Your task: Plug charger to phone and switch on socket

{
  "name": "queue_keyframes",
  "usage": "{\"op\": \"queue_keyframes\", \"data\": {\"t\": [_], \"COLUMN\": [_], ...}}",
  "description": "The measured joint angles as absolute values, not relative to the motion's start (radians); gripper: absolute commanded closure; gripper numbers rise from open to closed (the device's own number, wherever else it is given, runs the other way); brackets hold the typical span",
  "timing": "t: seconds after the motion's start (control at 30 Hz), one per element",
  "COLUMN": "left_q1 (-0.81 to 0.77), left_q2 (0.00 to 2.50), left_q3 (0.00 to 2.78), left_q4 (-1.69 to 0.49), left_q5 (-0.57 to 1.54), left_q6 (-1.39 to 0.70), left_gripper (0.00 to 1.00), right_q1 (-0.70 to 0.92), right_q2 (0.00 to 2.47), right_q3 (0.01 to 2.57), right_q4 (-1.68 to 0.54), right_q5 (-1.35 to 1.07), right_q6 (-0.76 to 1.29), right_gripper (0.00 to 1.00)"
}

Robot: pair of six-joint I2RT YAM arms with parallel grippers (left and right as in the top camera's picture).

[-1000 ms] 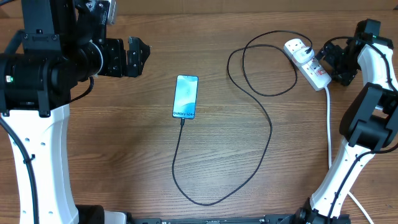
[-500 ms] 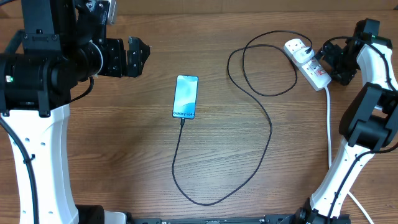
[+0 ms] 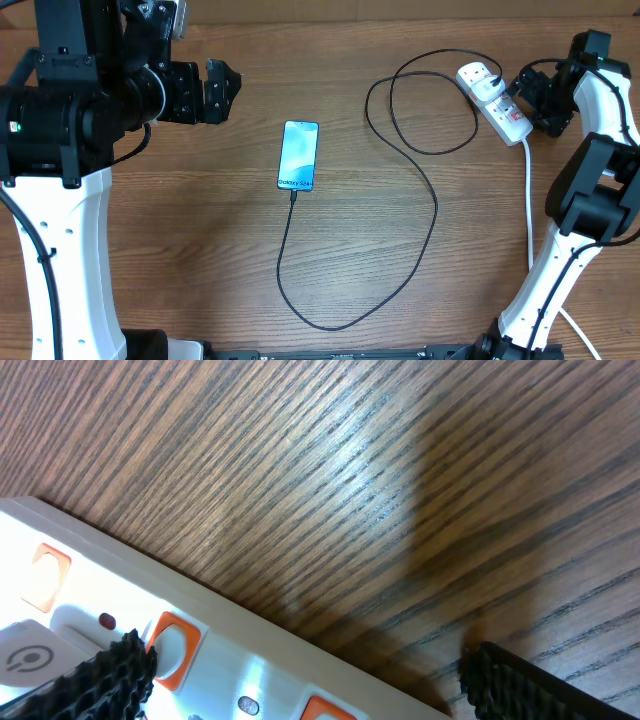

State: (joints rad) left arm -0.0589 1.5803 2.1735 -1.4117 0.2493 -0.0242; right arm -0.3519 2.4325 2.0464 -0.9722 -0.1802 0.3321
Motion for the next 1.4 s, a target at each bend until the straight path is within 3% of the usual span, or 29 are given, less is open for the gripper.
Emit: {"op": "queue_keyframes", "data": {"t": [1.4], "left_q1": [-0.059], "left_q2": [1.58], "left_q3": [2.173], "left_q4": [-1.412], "left_q5": [0.249], "left_q6": [-0.024], "left_gripper": [0.01], "right_q1": [-0.353], "right_q2": [2.461], "right_q3": [2.117], "right_q4": [-1.081], "right_q5": [-0.202], "right_q6": [0.26], "right_gripper": [0.0]}}
